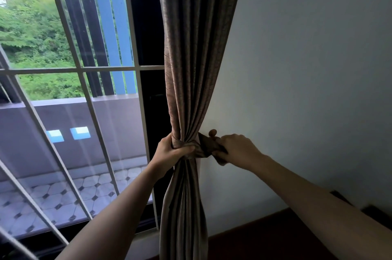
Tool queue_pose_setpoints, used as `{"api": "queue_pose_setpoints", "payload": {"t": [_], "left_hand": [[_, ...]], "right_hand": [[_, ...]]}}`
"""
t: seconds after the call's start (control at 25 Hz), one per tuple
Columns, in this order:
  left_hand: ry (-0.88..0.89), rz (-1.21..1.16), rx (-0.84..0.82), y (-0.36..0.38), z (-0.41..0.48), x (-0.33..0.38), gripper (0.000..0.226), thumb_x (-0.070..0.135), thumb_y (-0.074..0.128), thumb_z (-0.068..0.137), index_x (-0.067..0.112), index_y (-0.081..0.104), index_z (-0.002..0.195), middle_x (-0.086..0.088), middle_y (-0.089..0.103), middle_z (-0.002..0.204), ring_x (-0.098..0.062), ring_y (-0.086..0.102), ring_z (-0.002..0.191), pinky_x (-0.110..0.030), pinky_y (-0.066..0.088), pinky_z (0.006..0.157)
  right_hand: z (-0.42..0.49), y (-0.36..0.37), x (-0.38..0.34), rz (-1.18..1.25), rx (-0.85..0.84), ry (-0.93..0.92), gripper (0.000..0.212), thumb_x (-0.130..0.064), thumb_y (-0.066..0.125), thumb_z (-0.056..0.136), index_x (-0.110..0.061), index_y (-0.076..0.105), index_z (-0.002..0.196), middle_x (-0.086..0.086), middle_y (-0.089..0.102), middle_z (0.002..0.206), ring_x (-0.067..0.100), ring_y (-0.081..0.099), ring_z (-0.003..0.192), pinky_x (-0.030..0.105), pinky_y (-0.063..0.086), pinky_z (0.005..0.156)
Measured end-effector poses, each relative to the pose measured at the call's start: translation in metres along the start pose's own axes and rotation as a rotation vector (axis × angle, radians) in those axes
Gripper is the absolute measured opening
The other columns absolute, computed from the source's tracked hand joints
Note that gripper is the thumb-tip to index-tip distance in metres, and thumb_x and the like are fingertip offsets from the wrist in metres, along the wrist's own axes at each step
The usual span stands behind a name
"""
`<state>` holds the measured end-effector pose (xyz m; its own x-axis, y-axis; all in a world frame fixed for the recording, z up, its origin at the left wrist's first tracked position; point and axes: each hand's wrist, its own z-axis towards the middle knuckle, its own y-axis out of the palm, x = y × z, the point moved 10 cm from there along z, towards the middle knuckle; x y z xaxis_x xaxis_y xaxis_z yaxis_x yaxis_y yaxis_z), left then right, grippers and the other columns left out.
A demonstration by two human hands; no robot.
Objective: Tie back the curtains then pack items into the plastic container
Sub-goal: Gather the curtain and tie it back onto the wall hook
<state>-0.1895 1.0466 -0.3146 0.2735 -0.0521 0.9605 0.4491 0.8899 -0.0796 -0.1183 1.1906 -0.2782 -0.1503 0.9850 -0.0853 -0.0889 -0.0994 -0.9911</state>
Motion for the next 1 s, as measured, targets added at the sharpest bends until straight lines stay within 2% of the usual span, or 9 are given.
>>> {"api": "queue_pose_setpoints", "payload": {"t": [0.12,0.32,0.48,0.52,0.6,0.72,0.76,0.88,1.0], "left_hand": [[-0.019,-0.001,0.033,-0.003,-0.001,-0.001,0.038,0.015,0.074,0.069,0.013,0.065,0.105,-0.005,0.073,0.097,-0.02,0.07,0.091,-0.037,0.057,0.082],[-0.023,0.036,0.047,-0.006,-0.001,0.0,0.034,0.011,0.075,0.071,0.013,0.065,0.104,-0.005,0.073,0.097,-0.018,0.07,0.09,-0.033,0.056,0.081],[-0.034,0.106,0.1,-0.013,0.0,0.001,0.031,0.009,0.077,0.072,0.014,0.066,0.101,-0.002,0.073,0.093,-0.014,0.07,0.085,-0.032,0.058,0.079],[-0.037,0.124,0.129,-0.014,0.0,0.001,0.03,0.01,0.077,0.072,0.014,0.066,0.1,-0.002,0.073,0.091,-0.013,0.07,0.084,-0.03,0.057,0.077],[-0.042,0.164,0.193,-0.015,-0.001,0.004,0.027,0.012,0.078,0.071,0.014,0.067,0.094,-0.001,0.073,0.086,-0.009,0.069,0.078,-0.024,0.056,0.071],[-0.043,0.228,0.257,-0.015,-0.005,0.01,0.022,0.017,0.079,0.069,0.014,0.067,0.087,0.003,0.071,0.078,0.003,0.065,0.066,-0.01,0.049,0.059],[-0.037,0.238,0.263,-0.016,-0.005,0.011,0.021,0.017,0.079,0.069,0.015,0.067,0.086,0.005,0.07,0.076,0.005,0.064,0.064,-0.008,0.047,0.057],[-0.034,0.258,0.266,-0.017,-0.005,0.011,0.021,0.018,0.079,0.069,0.015,0.068,0.086,0.005,0.07,0.076,0.003,0.063,0.065,-0.006,0.045,0.055],[-0.039,0.262,0.266,-0.015,-0.003,0.009,0.018,0.016,0.079,0.067,0.016,0.068,0.082,0.006,0.069,0.072,0.006,0.062,0.061,-0.006,0.044,0.054]], "right_hand": [[-0.012,0.002,-0.018,0.13,0.041,0.067,0.017,-0.024,0.049,0.09,-0.018,0.053,0.074,0.004,0.062,0.074,0.024,0.057,0.067,0.036,0.049,0.066],[-0.009,-0.002,-0.019,0.181,0.028,0.105,0.017,-0.013,0.048,0.09,-0.004,0.061,0.082,0.008,0.056,0.07,0.023,0.052,0.063,0.021,0.032,0.05],[-0.012,0.001,-0.029,0.315,-0.021,0.024,0.015,-0.005,0.051,0.085,-0.016,0.052,0.075,0.002,0.047,0.059,0.019,0.048,0.057,0.023,0.031,0.051],[-0.014,0.004,-0.033,0.36,-0.012,0.03,0.013,-0.003,0.051,0.082,-0.014,0.053,0.075,0.001,0.046,0.057,0.016,0.046,0.054,0.022,0.029,0.05],[-0.018,0.012,-0.042,0.478,0.018,0.071,0.009,-0.001,0.051,0.079,-0.007,0.057,0.08,-0.001,0.041,0.054,0.009,0.039,0.048,0.019,0.026,0.048],[-0.021,0.025,-0.045,0.711,0.037,0.161,0.037,-0.001,0.053,0.079,-0.02,0.057,0.111,-0.004,0.04,0.055,0.004,0.041,0.044,0.014,0.028,0.047],[-0.021,0.027,-0.043,0.78,0.053,0.18,0.035,-0.002,0.054,0.078,-0.019,0.059,0.109,-0.005,0.039,0.056,0.004,0.038,0.045,0.017,0.029,0.049],[-0.023,0.026,-0.037,0.916,0.111,0.219,0.018,-0.002,0.055,0.076,-0.018,0.06,0.08,-0.004,0.037,0.057,0.007,0.033,0.05,0.022,0.027,0.053],[-0.022,0.028,-0.048,0.896,0.124,0.199,0.015,-0.004,0.055,0.077,-0.016,0.06,0.084,0.001,0.038,0.058,0.007,0.033,0.05,0.018,0.028,0.05]]}}
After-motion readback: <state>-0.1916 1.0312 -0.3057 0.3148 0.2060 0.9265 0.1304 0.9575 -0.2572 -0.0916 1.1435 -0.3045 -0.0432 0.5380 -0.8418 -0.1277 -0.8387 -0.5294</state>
